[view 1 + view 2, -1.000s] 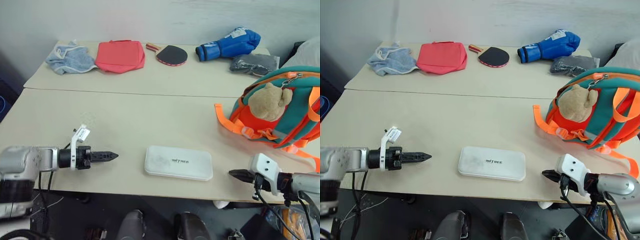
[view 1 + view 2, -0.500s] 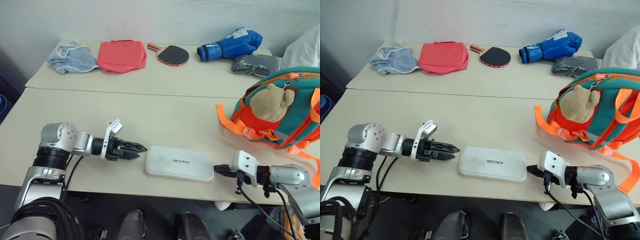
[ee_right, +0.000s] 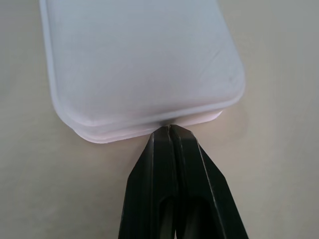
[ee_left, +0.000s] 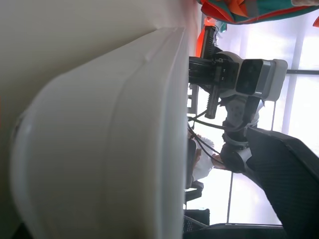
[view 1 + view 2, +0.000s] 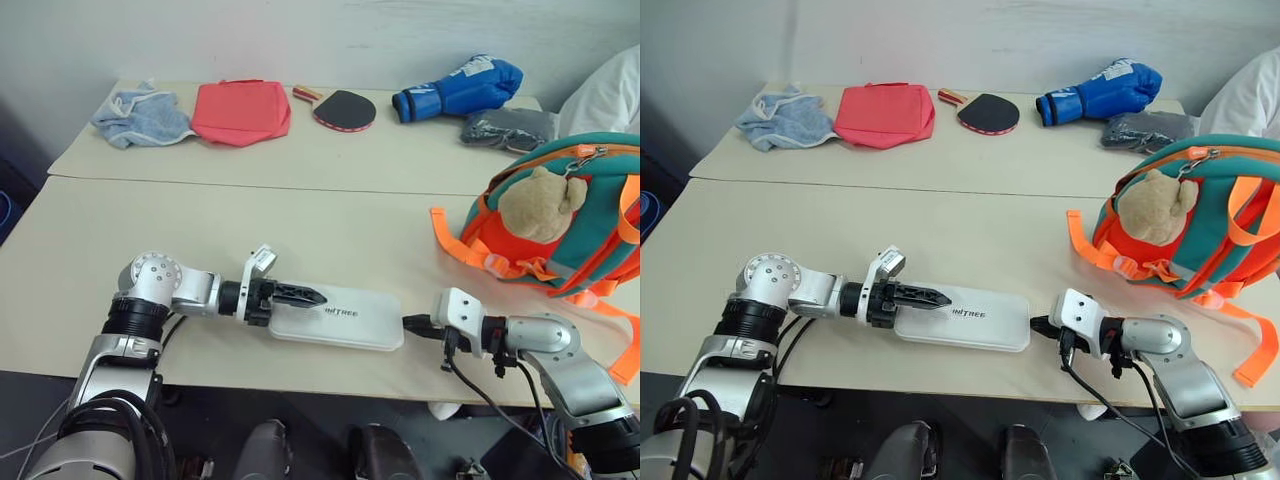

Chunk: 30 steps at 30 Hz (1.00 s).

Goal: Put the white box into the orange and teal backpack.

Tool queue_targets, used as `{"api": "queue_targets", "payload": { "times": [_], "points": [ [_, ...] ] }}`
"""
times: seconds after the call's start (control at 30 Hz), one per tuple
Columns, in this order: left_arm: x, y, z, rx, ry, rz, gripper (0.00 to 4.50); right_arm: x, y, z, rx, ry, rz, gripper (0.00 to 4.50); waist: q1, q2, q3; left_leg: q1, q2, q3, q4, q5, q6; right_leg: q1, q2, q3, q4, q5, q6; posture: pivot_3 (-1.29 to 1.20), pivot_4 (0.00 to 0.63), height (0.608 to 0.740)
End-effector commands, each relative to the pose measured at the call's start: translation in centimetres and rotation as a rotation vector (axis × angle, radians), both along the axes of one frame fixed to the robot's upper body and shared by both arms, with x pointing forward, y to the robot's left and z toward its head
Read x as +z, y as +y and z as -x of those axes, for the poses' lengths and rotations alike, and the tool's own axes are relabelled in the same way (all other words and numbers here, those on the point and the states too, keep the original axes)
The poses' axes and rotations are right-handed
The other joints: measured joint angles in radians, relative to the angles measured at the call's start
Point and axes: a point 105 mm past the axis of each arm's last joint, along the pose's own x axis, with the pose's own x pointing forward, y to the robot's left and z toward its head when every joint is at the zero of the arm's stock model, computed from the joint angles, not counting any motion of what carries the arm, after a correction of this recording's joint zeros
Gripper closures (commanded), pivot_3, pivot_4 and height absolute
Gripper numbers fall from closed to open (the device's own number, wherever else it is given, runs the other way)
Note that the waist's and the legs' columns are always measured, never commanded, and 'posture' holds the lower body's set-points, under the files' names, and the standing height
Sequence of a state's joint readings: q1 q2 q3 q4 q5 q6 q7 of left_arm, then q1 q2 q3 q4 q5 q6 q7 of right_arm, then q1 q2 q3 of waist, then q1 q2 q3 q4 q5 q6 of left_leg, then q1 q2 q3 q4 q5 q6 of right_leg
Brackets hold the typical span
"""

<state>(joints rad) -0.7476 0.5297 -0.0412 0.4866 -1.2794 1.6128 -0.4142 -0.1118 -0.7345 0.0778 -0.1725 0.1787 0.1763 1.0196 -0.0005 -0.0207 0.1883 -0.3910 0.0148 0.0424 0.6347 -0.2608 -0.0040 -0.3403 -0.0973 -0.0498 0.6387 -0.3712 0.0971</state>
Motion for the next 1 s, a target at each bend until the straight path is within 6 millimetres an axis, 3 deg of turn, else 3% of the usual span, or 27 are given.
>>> {"api": "queue_targets", "payload": {
  "times": [0.03, 0.23, 0.37, 0.47, 0.6, 0.73, 0.9, 1.0],
  "points": [
    [1.4, -0.2, 0.5, -0.026, -0.026, 0.072, 1.48, 0.2, 0.1, 0.6, 0.009, -0.001, -0.018, 4.50, 0.000, 0.000, 0.000, 0.000, 0.000, 0.000, 0.000, 0.000, 0.000, 0.000, 0.000, 0.000, 0.000, 0.000, 0.000, 0.00, 0.150, 0.740],
    [3.4, 0.4, 1.1, -0.009, -0.141, 0.169, 3.25, 1.3, -2.7, 2.8, -0.134, -0.004, -0.129, 4.50, 0.006, 0.000, 0.000, -0.001, 0.000, 0.000, -0.001, 0.000, 0.000, 0.000, 0.000, 0.000, -0.002, 0.000, 0.000, 0.00, 0.150, 0.740],
    [7.8, 1.3, 2.6, -0.014, -0.468, 0.398, 3.26, 3.1, -5.0, 5.0, -0.294, -0.023, -0.305, 3.56, 0.003, 0.000, 0.000, -0.002, 0.000, 0.000, -0.001, 0.000, -0.001, 0.000, 0.000, 0.000, -0.002, 0.000, 0.000, 0.00, 0.150, 0.740],
    [7.1, 2.1, 3.5, -0.080, -0.655, 0.310, 3.26, 3.9, -8.9, 6.5, -0.500, -0.078, -0.318, 2.68, 0.000, 0.001, 0.000, 0.000, 0.001, 0.000, -0.005, 0.002, -0.004, 0.001, 0.002, 0.000, -0.004, 0.000, 0.000, 0.00, 0.150, 0.740],
    [7.1, 3.3, 2.0, -0.003, -0.919, 0.316, 3.26, 5.0, -13.4, 8.1, -0.684, -0.175, -0.281, 1.33, 0.003, 0.006, -0.003, 0.004, 0.000, 0.004, -0.009, 0.002, -0.004, 0.003, 0.002, 0.002, -0.007, 0.000, -0.001, 0.00, 0.150, 0.740],
    [7.0, 3.5, 1.3, -0.029, -1.088, 0.281, 3.26, 7.1, -16.6, 9.0, -0.797, -0.280, -0.277, 0.02, 0.003, 0.005, -0.003, 0.002, 0.000, 0.004, -0.011, 0.001, -0.002, 0.001, 0.002, 0.002, -0.010, 0.001, -0.002, 0.00, 0.150, 0.740],
    [6.4, 2.9, 0.8, -0.083, -1.129, 0.258, 3.26, 10.1, -17.3, 6.5, -0.737, -0.341, -0.331, 0.02, -0.006, 0.006, -0.003, 0.002, 0.000, 0.005, -0.012, 0.000, 0.000, 0.001, 0.001, 0.003, -0.010, 0.001, -0.001, 0.00, 0.150, 0.740],
    [6.2, 3.0, 0.7, -0.092, -1.124, 0.253, 3.26, 11.7, -14.9, 3.8, -0.602, -0.323, -0.366, 0.02, -0.009, 0.006, -0.003, 0.003, 0.001, 0.007, -0.011, 0.000, 0.002, 0.000, 0.001, 0.005, -0.009, 0.002, 0.000, 0.00, 0.150, 0.740]
  ]
}}
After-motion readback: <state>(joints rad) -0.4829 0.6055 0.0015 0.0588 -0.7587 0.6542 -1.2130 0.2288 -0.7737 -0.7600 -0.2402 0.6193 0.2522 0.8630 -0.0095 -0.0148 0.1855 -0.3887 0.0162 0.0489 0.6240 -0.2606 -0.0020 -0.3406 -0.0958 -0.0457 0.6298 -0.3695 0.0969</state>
